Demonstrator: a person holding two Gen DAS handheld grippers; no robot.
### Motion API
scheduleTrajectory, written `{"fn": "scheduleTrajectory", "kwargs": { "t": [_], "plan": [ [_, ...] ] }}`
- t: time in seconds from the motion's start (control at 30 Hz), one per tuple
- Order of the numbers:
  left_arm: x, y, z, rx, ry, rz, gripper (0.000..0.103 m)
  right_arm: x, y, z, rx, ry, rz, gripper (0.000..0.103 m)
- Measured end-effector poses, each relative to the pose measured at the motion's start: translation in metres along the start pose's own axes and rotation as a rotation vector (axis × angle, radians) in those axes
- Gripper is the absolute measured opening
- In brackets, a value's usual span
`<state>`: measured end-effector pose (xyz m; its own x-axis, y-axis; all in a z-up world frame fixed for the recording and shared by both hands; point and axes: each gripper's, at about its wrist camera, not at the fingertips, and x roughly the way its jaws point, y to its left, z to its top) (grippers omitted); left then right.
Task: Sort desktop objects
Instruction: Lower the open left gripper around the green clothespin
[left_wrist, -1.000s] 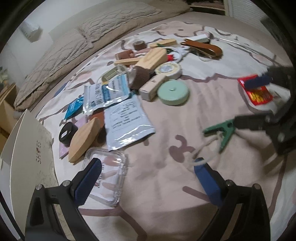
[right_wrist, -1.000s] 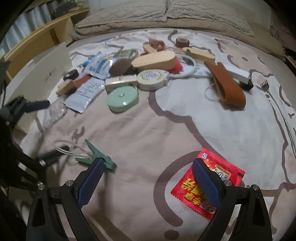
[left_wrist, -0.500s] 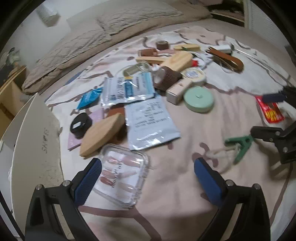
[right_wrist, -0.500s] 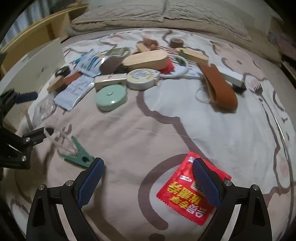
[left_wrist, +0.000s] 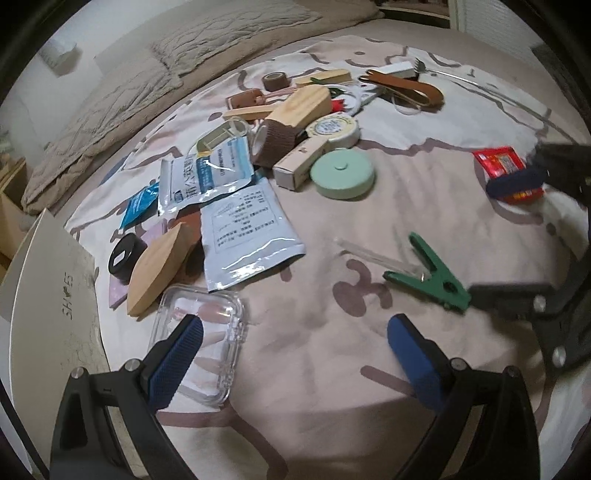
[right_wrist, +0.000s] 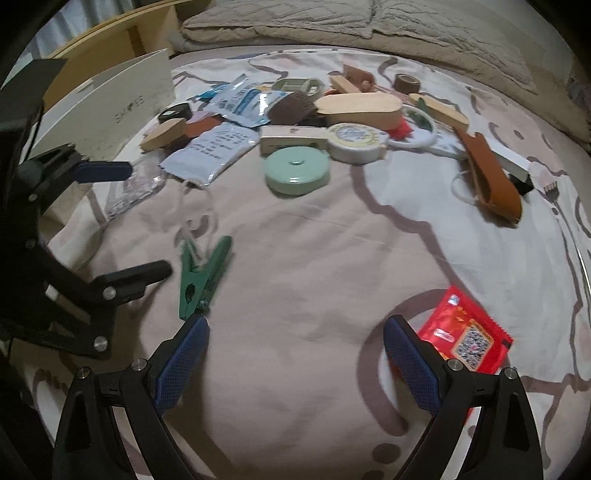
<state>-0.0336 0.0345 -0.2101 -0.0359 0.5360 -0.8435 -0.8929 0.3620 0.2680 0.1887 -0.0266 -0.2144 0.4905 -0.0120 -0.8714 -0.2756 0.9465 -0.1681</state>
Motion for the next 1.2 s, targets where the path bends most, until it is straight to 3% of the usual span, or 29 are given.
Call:
{"fn": "scheduleTrajectory", "kwargs": {
  "t": [0.13, 0.3, 0.5, 0.7, 1.2],
  "plan": [
    [-0.006, 0.004, 0.001, -0.026, -0.018, -0.069, 0.101, -0.006, -0.005, 0.002, 0.006, -0.005, 0.002, 0.096],
    [-0.009, -0.002, 0.003, -0.041, -0.034, -0.107, 0.100, -0.023, -0.033, -0.002, 0.112, -0.029, 0.024, 0.096],
    [-0.007, -0.022, 0.004, -0.015, -0.022, -0.185, 0.100, -0.041, -0.060, -0.012, 0.168, -0.032, 0.002, 0.096],
    [-0.004, -0.037, 0.002, 0.059, -0.013, -0.164, 0.100, -0.048, -0.082, -0.023, 0.184, 0.002, -0.050, 0.096],
    [0.014, -0.033, 0.021, -0.004, -0.006, -0.173, 0.100, -0.045, -0.093, -0.029, 0.176, 0.079, -0.060, 0.096]
  ]
}}
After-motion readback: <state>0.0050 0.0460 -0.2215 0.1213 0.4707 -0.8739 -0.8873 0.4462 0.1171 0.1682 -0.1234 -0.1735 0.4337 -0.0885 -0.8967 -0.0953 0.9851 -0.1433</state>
